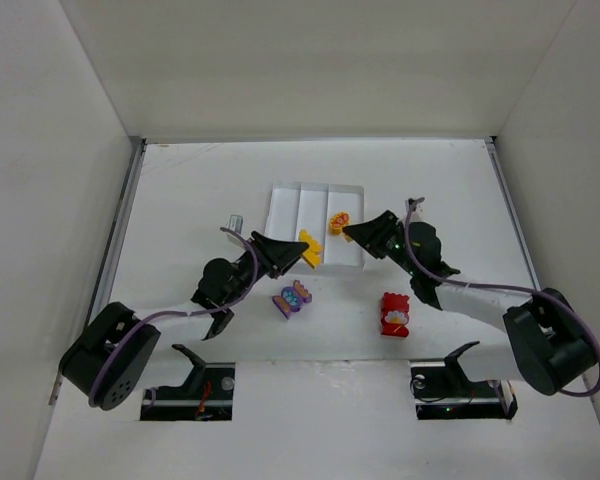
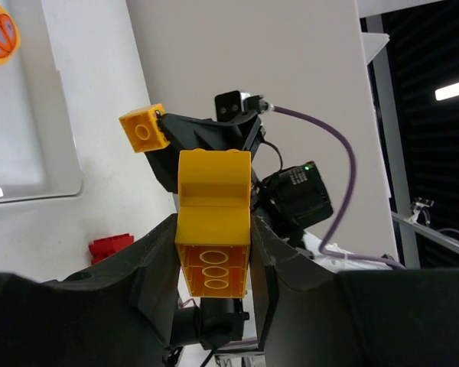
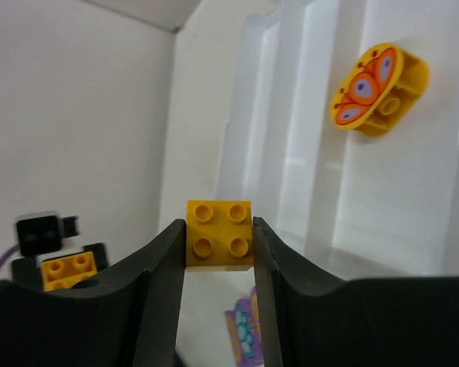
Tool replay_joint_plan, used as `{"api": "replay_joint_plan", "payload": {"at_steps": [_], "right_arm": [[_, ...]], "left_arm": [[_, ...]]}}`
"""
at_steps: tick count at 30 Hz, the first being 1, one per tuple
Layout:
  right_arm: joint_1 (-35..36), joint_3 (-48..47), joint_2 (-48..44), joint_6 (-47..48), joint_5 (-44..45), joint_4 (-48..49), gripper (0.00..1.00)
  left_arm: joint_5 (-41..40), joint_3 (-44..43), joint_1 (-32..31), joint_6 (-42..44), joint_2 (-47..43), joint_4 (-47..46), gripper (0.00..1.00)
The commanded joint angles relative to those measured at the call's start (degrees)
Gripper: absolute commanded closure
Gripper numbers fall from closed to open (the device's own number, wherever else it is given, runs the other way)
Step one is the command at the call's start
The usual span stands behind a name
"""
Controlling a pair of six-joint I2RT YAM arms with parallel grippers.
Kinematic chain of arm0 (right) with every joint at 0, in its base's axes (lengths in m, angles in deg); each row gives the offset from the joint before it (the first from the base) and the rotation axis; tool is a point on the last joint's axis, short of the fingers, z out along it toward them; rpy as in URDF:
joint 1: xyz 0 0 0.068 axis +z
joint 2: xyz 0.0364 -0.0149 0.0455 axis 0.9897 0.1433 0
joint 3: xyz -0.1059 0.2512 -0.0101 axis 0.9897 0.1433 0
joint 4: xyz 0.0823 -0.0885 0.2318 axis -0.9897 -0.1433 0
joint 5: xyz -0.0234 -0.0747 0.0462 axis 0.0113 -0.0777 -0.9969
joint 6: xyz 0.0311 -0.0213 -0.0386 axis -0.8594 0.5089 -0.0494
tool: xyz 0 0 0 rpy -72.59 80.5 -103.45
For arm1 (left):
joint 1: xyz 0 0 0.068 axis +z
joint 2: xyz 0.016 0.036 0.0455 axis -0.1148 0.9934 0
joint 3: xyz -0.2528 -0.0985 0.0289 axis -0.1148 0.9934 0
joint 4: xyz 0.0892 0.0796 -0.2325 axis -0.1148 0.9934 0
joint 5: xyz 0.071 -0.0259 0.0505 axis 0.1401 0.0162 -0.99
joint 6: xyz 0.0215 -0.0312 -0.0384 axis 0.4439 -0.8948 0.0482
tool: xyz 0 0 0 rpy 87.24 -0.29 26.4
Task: Sort the legos into containers by color
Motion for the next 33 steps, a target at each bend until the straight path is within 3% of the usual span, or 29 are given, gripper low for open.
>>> {"api": "replay_joint_plan", "payload": {"at_steps": [1,7,14,18,21,24,28,33], "right_arm": [[3.13,-8.19,-1.92,11.66,12.72,-16.9,0.66],[5.43,-17.87,5.1,19.41,21.36,-29.06,0.64],[6.31,-20.95,11.43,19.42,22.25,-30.3,0.63],[6.39,-21.84,12.23,19.33,21.81,-30.04,0.51],[6.39,-21.4,9.96,19.33,21.37,-29.16,0.37],[6.39,-20.52,6.09,19.33,19.97,-28.98,0.3],[6.39,-15.0,-3.12,17.32,14.27,-24.17,0.3],[5.08,-4.27,-11.76,8.54,-2.51,-6.51,0.27]], "left_arm": [[0.4,-2.36,1.58,2.42,-2.77,0.79,0.93],[0.48,-3.24,3.16,7.43,-7.51,10.11,0.92],[1.62,-3.77,2.11,9.81,-8.41,12.68,0.91],[2.68,-3.77,1.85,9.81,-5.95,11.63,0.91],[3.56,-3.59,1.67,9.9,-4.36,9.17,0.91],[4.61,-3.59,1.67,9.64,-2.87,6.88,0.91],[6.98,-4.21,1.41,8.41,-0.67,2.84,0.91],[10.06,-5.0,0.62,6.21,2.75,-3.31,0.91]]}}
